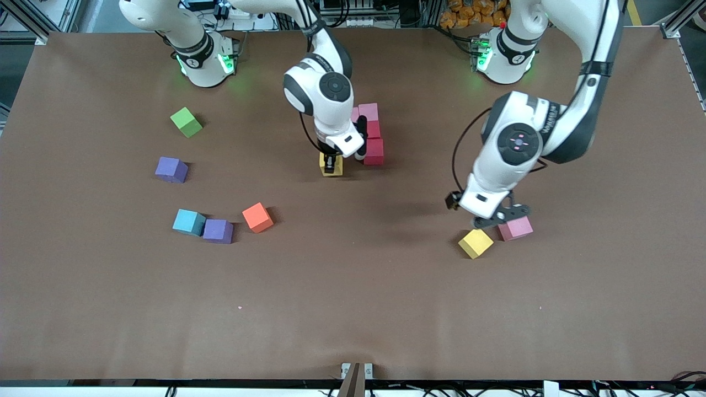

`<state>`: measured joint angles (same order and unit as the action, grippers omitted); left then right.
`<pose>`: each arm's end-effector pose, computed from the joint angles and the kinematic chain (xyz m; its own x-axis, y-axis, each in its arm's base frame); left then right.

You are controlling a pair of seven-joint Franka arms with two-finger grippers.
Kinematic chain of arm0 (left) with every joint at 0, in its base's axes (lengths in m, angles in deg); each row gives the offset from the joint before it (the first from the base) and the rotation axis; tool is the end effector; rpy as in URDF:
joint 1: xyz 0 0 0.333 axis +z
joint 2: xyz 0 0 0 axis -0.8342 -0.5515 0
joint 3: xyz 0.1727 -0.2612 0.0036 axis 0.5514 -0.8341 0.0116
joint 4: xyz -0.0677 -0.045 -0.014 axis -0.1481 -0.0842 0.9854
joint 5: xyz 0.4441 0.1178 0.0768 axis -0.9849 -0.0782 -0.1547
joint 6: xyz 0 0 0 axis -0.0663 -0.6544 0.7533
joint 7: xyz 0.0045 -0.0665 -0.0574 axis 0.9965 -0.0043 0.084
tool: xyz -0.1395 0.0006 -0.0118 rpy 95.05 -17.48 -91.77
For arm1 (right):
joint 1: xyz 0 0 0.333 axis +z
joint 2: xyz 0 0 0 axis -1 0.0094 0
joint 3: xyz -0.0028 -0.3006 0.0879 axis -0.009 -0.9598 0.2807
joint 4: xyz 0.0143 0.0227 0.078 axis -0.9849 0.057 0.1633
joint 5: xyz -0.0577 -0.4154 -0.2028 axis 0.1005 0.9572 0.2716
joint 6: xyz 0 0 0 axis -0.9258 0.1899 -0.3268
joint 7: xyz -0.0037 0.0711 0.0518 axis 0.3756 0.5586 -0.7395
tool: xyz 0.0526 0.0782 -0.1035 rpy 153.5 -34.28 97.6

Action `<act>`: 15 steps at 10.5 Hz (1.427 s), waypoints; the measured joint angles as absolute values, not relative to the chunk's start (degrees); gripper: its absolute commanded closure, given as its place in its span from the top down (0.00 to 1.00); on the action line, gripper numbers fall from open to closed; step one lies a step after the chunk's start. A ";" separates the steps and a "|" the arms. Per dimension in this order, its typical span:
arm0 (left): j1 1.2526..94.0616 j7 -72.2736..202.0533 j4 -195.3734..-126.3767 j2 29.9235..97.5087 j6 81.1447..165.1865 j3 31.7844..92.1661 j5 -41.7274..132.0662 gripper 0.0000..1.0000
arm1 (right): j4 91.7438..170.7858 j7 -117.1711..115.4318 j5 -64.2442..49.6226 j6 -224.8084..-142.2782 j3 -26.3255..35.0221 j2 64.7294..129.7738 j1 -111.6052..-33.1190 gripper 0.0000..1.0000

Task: Form number 2 with 11 blocks

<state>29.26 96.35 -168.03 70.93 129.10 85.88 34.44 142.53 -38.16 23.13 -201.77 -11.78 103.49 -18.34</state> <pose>0.6346 -0.2504 0.2657 0.9656 0.2601 0.0039 0.2598 -0.9633 -0.0680 0.4322 0.5062 0.1410 0.0116 0.9927 -0.1204 0.9993 -0.0074 0.0353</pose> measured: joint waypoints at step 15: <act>28.31 107.63 -154.66 51.48 136.94 94.32 44.63 1.00 | 137.39 -36.72 18.26 -198.05 -6.69 107.51 -18.33 0.45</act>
<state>28.31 107.63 -154.66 51.48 136.94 94.32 44.63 137.39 -36.72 18.26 -198.05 -6.69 107.51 -18.33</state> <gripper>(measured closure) 0.000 0.471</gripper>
